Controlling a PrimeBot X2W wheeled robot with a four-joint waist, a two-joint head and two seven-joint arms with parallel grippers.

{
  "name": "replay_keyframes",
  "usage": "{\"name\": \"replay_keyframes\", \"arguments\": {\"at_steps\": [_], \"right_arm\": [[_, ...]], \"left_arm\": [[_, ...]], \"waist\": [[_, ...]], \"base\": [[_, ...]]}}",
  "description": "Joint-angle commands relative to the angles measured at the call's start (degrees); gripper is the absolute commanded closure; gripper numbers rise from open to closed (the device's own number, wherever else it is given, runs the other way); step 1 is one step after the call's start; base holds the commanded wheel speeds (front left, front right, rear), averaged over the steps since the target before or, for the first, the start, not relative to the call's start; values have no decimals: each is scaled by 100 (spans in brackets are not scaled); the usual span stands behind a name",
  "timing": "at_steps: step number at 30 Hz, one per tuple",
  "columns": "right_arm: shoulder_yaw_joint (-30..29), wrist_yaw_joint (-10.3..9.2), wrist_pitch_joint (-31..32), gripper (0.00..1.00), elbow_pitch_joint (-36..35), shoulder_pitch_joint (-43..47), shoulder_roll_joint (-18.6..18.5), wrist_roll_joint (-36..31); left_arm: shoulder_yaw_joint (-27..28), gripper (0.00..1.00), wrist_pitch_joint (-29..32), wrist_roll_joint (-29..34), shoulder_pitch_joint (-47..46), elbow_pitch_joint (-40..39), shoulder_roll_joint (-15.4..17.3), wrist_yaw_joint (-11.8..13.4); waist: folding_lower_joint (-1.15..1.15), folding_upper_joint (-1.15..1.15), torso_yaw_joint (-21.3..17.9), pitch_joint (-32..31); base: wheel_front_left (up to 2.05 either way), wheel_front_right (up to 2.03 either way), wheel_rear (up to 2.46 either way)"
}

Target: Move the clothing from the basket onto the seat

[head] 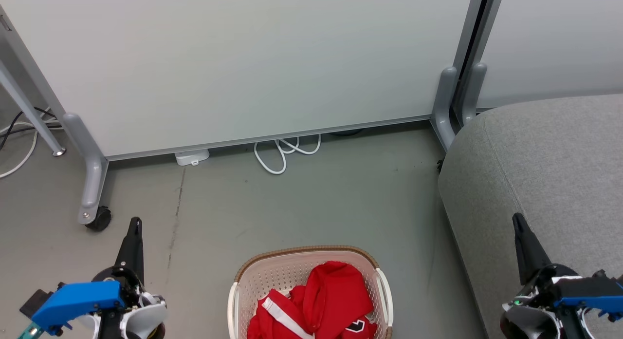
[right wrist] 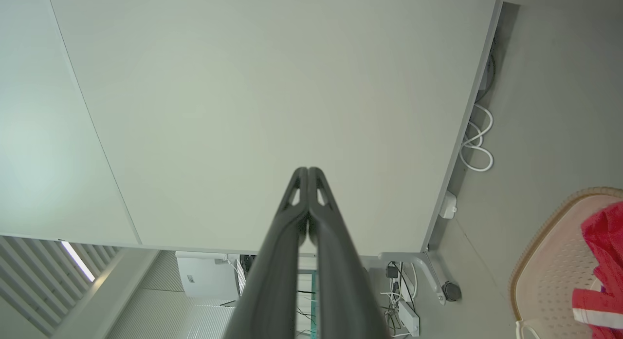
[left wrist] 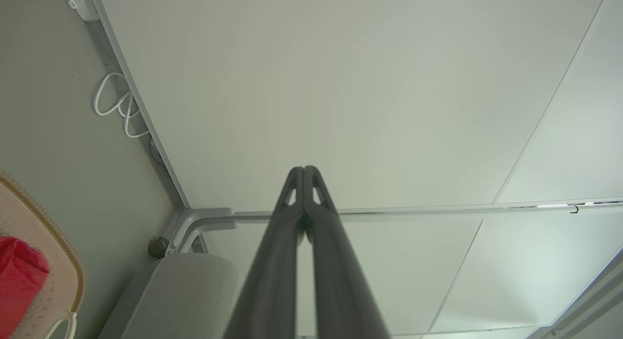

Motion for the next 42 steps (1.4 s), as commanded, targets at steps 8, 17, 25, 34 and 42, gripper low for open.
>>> {"name": "replay_keyframes", "arguments": {"at_steps": [8, 17, 25, 34, 42], "right_arm": [[35, -8, -111, 0, 204, 177, 27, -65], [59, -7, -366, 0, 124, 125, 23, -605], [145, -6, -569, 0, -79, 88, 19, -1385], [245, -4, -780, 0, -284, 85, 15, -2416], [367, -3, -931, 0, -385, 89, 12, -3248]], "left_arm": [[-48, 0, -109, 69, 214, 173, -38, 14], [-87, 0, -364, 642, 166, 22, -31, 9], [-140, 0, -569, 1518, 119, -185, -26, 34], [-325, 0, -779, 2564, 109, -437, -21, 203], [-528, 0, -931, 3518, 94, -573, -17, 350]], "waist": [[0, 0, 2, 4], [0, 0, 10, 21], [0, 0, 17, 39], [0, 0, 25, 54], [0, 0, 38, 67]], "base": [[0, 0, 0], [0, 0, 0], [0, 0, 0], [0, 0, 0], [0, 0, 0]]}}
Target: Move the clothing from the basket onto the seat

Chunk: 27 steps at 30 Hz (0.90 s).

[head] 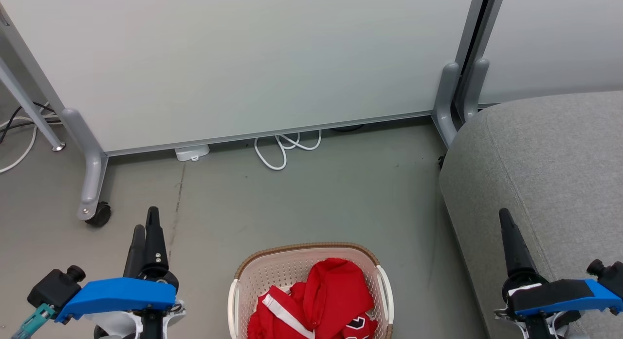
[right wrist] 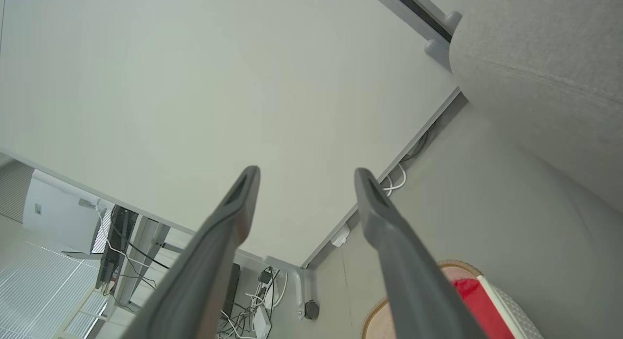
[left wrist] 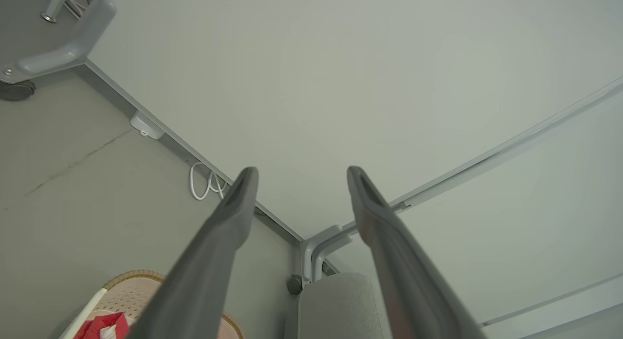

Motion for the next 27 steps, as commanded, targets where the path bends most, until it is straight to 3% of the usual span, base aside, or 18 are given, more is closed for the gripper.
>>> {"name": "replay_keyframes", "arguments": {"at_steps": [1, 10, 27], "right_arm": [[27, 7, -42, 0, -118, -142, -34, -207], [144, 8, -220, 0, -145, -139, -38, -1116], [269, 10, -514, 0, -117, -171, -44, -2270]], "left_arm": [[-41, 0, -47, 214, -156, -114, 46, 37], [-290, 0, -224, 1174, -162, -161, 51, 208], [-553, 0, -517, 2539, -213, -159, 58, 278]], "waist": [[0, 0, 2, 1], [0, 0, 9, 17], [0, 0, 28, 60]], "base": [[0, 0, 0], [0, 0, 0], [0, 0, 0]]}}
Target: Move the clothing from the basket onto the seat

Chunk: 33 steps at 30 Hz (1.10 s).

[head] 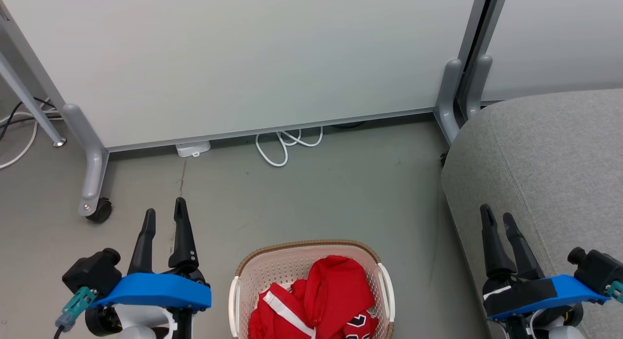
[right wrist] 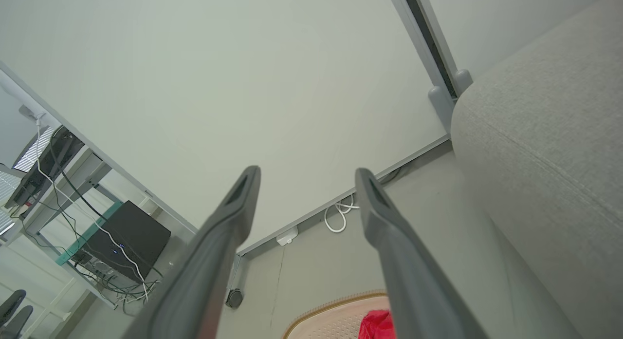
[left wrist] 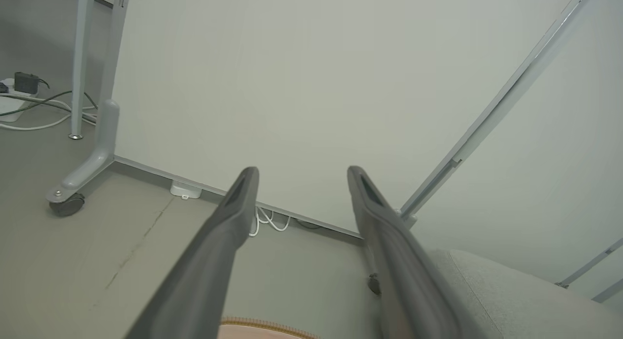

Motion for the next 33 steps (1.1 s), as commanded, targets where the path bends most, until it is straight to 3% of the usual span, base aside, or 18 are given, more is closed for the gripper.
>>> {"name": "replay_keyframes", "arguments": {"at_steps": [1, 22, 33], "right_arm": [[20, 9, -66, 0, -61, -106, -39, -140], [144, 12, -362, 0, -38, -128, -45, -1335], [211, 13, -503, 0, -48, -124, -47, -1847]], "left_arm": [[-20, 0, -61, 162, -144, -82, 40, 17], [-315, 0, -363, 1427, -145, -56, 55, 92], [-421, 0, -499, 1964, -157, -3, 55, -4]], "waist": [[0, 0, 2, 2], [0, 0, 27, 19], [0, 0, 31, 40]], "base": [[0, 0, 0], [0, 0, 0], [0, 0, 0]]}}
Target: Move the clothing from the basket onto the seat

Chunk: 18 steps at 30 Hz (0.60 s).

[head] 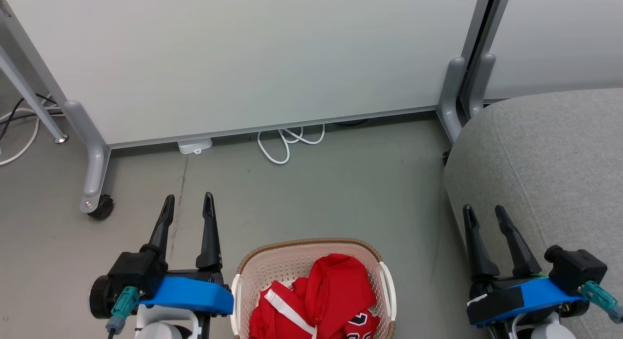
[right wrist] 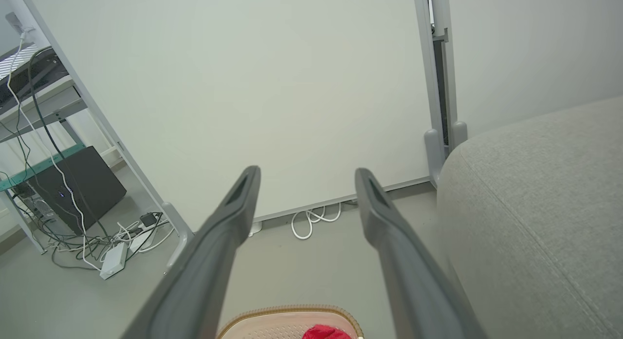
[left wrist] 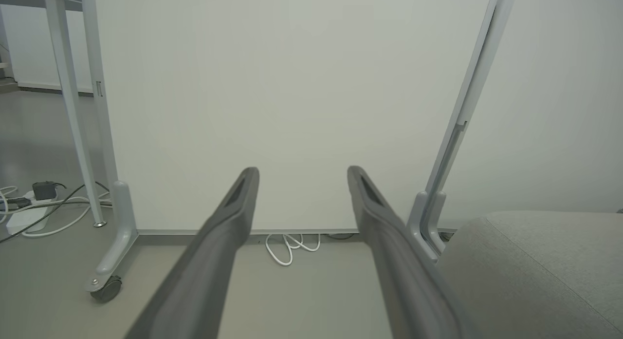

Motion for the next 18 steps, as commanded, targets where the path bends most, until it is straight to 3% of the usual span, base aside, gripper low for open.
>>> {"name": "replay_keyframes", "arguments": {"at_steps": [1, 18], "right_arm": [[20, 12, -54, 0, -44, -95, -39, -119], [72, 14, -232, 0, -39, -90, -42, -763]], "left_arm": [[-29, 0, -55, 141, -85, -17, 19, -30], [-123, 0, -235, 745, -119, 136, 11, -258]], "waist": [[0, 0, -1, 2], [0, 0, 21, 45]], "base": [[0, 0, 0], [0, 0, 0]]}}
